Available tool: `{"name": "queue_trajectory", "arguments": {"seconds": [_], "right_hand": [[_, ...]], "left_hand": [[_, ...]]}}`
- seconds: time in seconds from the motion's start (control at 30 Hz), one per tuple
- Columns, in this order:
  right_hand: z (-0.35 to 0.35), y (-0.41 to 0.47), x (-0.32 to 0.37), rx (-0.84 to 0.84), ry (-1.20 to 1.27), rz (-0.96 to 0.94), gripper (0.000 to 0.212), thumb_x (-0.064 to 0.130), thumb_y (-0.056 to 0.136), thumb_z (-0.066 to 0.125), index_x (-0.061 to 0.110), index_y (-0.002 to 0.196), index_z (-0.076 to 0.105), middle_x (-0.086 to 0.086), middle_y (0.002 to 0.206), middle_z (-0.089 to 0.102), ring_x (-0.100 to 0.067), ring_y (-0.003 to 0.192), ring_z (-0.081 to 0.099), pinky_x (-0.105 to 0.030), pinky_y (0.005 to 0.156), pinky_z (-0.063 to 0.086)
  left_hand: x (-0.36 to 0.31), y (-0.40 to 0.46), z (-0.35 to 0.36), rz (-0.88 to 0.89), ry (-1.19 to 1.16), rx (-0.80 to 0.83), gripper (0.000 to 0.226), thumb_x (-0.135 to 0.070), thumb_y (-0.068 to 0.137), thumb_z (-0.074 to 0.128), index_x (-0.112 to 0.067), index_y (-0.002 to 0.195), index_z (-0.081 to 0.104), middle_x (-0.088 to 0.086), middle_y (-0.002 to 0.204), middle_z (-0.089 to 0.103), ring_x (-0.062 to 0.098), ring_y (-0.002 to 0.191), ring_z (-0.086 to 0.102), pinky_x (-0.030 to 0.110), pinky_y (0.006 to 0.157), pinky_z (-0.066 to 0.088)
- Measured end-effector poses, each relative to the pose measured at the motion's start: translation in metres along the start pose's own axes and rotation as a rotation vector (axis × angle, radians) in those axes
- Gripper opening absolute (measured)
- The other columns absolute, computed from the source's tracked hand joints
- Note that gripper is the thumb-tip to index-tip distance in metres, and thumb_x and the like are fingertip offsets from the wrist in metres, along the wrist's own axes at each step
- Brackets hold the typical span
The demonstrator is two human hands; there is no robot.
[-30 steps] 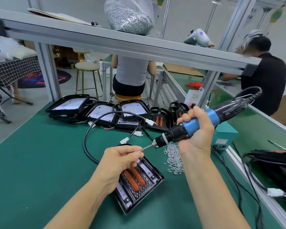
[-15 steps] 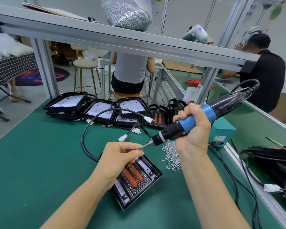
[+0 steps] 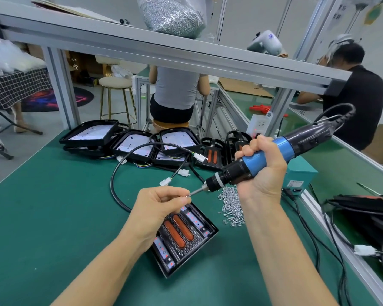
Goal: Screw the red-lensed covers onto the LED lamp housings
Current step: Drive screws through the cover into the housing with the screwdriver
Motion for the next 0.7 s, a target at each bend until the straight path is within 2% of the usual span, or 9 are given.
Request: {"name": "queue_trajectory", "arguments": {"seconds": [0.23,0.43,0.53,0.7], "right_hand": [[-0.005,-0.001,-0.001,-0.044,0.004,-0.022,0.022,-0.002,0.085,0.055,0.016,0.078,0.044,0.004,0.060,0.047,-0.009,0.050,0.046,-0.022,0.054,0.046],[-0.007,-0.003,0.000,-0.059,0.021,-0.055,0.022,0.003,0.071,0.061,0.018,0.073,0.045,0.004,0.059,0.045,-0.009,0.049,0.046,-0.022,0.053,0.046],[-0.007,-0.003,-0.001,-0.048,0.013,-0.049,0.021,0.002,0.073,0.060,0.017,0.074,0.045,0.004,0.060,0.047,-0.009,0.049,0.047,-0.022,0.054,0.047],[-0.010,-0.003,0.000,-0.067,0.024,-0.028,0.021,0.002,0.078,0.060,0.018,0.076,0.046,0.004,0.060,0.047,-0.009,0.050,0.047,-0.022,0.055,0.047]], "left_hand": [[-0.003,-0.001,-0.001,0.052,0.029,-0.062,0.021,-0.002,0.074,0.074,-0.022,0.075,0.079,0.014,0.077,0.074,0.014,0.064,0.058,0.017,0.063,0.050],[-0.005,-0.001,0.004,0.116,0.059,-0.101,0.024,-0.003,0.072,0.076,-0.026,0.077,0.079,0.010,0.075,0.074,0.017,0.070,0.063,0.019,0.067,0.052],[-0.010,0.001,0.002,0.144,0.115,-0.078,0.025,-0.003,0.073,0.076,-0.028,0.076,0.078,0.006,0.075,0.075,0.022,0.075,0.069,0.022,0.071,0.052],[-0.019,0.006,0.001,0.195,0.320,0.014,0.030,-0.008,0.077,0.076,-0.036,0.087,0.070,0.000,0.076,0.074,0.013,0.071,0.066,0.030,0.075,0.052]]}}
Point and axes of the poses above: each hand's wrist, its own y-axis towards the middle knuckle, its own z-axis out of the palm, x = y × z, the point moved 6 cm from there along y, towards the middle knuckle
